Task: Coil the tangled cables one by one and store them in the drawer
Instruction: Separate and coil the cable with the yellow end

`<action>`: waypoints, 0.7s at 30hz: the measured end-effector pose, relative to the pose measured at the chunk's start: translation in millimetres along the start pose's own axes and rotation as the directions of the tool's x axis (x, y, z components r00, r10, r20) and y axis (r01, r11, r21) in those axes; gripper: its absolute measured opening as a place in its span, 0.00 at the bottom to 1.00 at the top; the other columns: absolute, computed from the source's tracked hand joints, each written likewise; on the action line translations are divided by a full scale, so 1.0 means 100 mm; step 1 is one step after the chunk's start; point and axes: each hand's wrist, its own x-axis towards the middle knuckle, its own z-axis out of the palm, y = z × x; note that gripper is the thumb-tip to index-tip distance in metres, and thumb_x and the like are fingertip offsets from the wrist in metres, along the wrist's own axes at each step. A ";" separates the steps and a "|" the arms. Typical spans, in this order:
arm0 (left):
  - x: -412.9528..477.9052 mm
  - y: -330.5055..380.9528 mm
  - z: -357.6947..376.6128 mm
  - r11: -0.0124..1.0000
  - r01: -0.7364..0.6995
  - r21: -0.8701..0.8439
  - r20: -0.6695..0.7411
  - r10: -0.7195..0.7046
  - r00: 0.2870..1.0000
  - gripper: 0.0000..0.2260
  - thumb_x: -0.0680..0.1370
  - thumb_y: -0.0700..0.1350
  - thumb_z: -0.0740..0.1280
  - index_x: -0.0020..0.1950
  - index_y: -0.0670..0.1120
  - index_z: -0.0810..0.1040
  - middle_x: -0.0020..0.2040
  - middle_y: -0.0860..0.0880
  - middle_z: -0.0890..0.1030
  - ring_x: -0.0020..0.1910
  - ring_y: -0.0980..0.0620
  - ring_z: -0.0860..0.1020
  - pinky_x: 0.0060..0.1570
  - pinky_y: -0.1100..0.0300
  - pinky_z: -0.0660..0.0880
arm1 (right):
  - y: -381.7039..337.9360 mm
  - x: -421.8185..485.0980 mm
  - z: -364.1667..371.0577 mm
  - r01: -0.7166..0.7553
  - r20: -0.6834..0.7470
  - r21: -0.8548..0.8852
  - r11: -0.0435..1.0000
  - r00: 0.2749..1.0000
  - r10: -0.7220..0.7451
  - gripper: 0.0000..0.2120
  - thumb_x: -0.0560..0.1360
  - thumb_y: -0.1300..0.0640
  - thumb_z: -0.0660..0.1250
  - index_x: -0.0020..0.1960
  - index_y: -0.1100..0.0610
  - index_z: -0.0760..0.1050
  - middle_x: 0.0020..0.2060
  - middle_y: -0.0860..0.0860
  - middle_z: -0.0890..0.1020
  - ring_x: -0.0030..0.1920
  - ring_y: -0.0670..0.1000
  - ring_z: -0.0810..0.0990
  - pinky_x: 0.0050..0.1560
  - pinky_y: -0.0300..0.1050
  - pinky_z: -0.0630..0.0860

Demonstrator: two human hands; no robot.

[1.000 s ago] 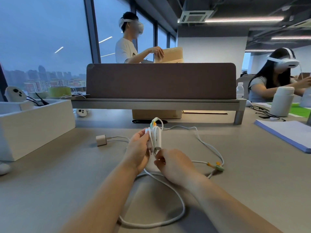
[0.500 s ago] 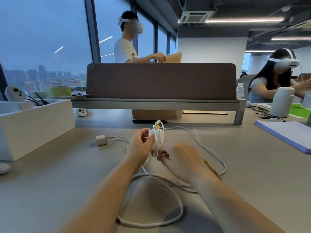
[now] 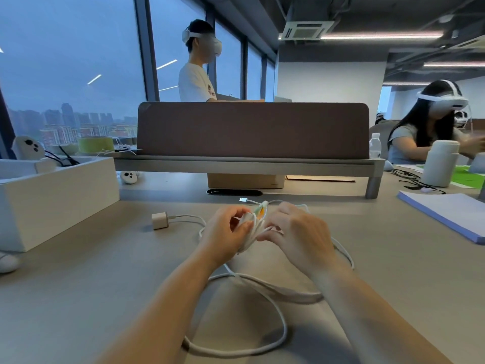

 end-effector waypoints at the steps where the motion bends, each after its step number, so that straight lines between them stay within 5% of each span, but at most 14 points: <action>1: 0.00 -0.01 0.00 1.000 -0.012 -0.003 0.017 0.012 1.000 0.09 0.77 0.49 0.66 0.56 0.54 0.77 0.51 0.51 0.80 0.49 0.53 0.79 0.52 0.48 0.79 | 0.03 0.00 0.00 -0.002 -0.023 -0.005 1.000 1.000 0.002 0.09 0.68 0.46 0.74 0.40 0.51 0.81 0.38 0.46 0.80 0.34 0.47 0.76 0.32 0.39 0.65; 10: -0.05 0.03 -0.09 0.998 -0.013 -0.058 0.196 0.024 0.980 0.13 0.78 0.47 0.67 0.62 0.50 0.80 0.53 0.54 0.83 0.54 0.56 0.79 0.59 0.49 0.76 | 0.23 0.00 -0.03 0.048 -0.087 0.030 0.998 0.995 -0.045 0.02 0.73 0.52 0.71 0.45 0.49 0.82 0.40 0.43 0.81 0.41 0.48 0.79 0.44 0.47 0.70; 16: -0.14 0.19 -0.22 0.968 0.075 -0.241 0.352 0.015 0.936 0.12 0.79 0.42 0.65 0.62 0.46 0.79 0.51 0.49 0.83 0.50 0.55 0.81 0.53 0.61 0.77 | 0.33 0.03 -0.11 -0.034 -0.010 0.071 0.997 0.999 0.035 0.03 0.74 0.52 0.70 0.46 0.45 0.82 0.41 0.39 0.81 0.44 0.44 0.77 0.49 0.47 0.66; 18: -0.15 0.21 -0.24 0.952 0.112 -0.286 0.393 0.010 0.920 0.13 0.79 0.43 0.64 0.62 0.47 0.79 0.52 0.48 0.83 0.52 0.51 0.80 0.54 0.59 0.78 | 0.38 0.04 -0.14 -0.125 0.059 0.211 0.969 0.992 0.115 0.03 0.74 0.52 0.70 0.46 0.45 0.82 0.40 0.37 0.79 0.43 0.42 0.77 0.49 0.48 0.70; 21: -0.16 0.22 -0.27 0.907 0.181 -0.380 0.441 0.005 0.898 0.14 0.77 0.44 0.65 0.62 0.47 0.79 0.54 0.46 0.83 0.53 0.47 0.80 0.53 0.58 0.77 | 0.37 0.05 -0.19 -0.300 0.198 0.522 0.798 0.953 0.229 0.05 0.74 0.58 0.70 0.47 0.49 0.82 0.41 0.44 0.83 0.42 0.44 0.79 0.45 0.38 0.76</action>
